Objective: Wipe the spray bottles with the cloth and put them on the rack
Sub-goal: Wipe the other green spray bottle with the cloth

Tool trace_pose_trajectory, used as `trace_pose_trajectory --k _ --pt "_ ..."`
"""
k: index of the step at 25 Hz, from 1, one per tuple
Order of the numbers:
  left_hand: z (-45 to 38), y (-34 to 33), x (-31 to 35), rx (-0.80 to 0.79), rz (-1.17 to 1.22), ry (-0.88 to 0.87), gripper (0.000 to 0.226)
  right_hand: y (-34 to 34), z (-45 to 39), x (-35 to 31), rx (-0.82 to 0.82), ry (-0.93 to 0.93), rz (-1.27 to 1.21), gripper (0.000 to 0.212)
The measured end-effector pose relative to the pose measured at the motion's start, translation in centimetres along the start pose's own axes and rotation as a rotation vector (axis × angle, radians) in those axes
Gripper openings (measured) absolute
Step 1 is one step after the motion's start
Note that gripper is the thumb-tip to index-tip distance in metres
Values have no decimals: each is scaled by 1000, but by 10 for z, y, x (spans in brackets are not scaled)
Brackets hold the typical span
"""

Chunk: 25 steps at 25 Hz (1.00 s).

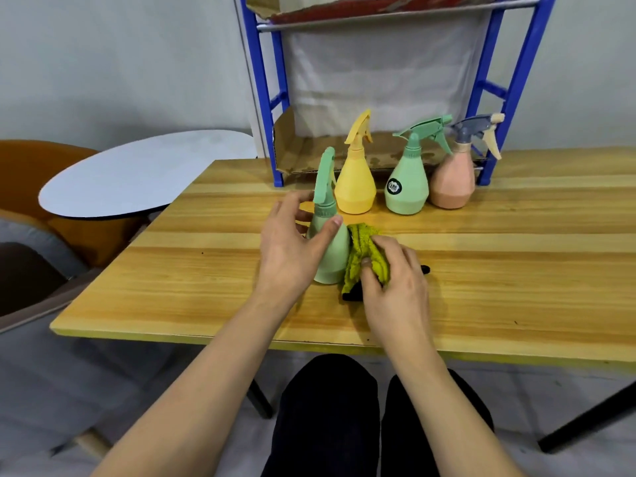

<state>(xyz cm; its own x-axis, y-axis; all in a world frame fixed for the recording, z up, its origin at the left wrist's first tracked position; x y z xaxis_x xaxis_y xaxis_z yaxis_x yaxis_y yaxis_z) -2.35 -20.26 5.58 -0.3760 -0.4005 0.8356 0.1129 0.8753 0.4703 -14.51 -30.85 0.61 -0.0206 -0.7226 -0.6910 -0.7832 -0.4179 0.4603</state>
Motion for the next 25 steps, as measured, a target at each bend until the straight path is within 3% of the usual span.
trace_pose_trajectory --k 3,8,15,21,25 --pt "-6 -1 2 -72 -83 20 58 2 -1 5 87 -48 -121 35" --pt "-11 14 -16 -413 108 29 45 2 -7 8 137 -122 -205 24" --pt "3 -1 -12 -349 46 -121 51 1 -48 -20 115 -14 -251 26" --pt "1 -5 -18 -342 73 -68 57 0 -35 14 21 -46 -116 24" --pt "3 -5 -12 -334 64 -113 55 6 -51 -5 24 12 -197 27"
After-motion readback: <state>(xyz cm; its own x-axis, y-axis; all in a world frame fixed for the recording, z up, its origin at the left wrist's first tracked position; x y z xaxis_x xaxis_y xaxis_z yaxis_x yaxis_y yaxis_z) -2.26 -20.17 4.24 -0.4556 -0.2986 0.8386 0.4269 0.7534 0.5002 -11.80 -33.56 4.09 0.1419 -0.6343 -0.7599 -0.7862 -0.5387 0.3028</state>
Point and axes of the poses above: each hand's wrist, its own z-axis away from the middle knuckle, its own y-axis out of the back of the hand, x = y × z, the point moved 2 cm from there along -z, towards the middle knuckle, and after that the axes turned 12 degrees about y, right-handed, at the moved point
